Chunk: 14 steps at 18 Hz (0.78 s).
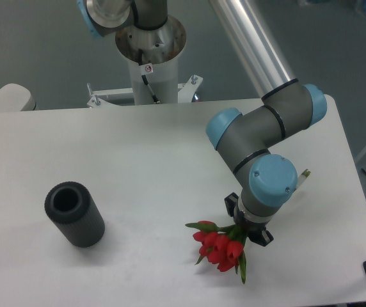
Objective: Insert the flowers into the vase
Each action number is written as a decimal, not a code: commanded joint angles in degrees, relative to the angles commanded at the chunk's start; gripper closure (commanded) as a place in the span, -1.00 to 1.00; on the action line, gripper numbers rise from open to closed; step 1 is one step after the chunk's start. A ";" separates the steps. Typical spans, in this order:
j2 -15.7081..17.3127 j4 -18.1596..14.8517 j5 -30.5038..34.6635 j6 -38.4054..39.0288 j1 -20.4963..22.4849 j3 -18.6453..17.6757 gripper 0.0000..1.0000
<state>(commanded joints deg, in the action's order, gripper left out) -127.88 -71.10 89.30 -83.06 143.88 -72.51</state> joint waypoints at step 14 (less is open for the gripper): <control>3.59 -0.26 -6.22 0.88 0.18 -3.07 1.00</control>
<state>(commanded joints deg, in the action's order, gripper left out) -124.29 -71.37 83.08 -82.18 144.05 -75.58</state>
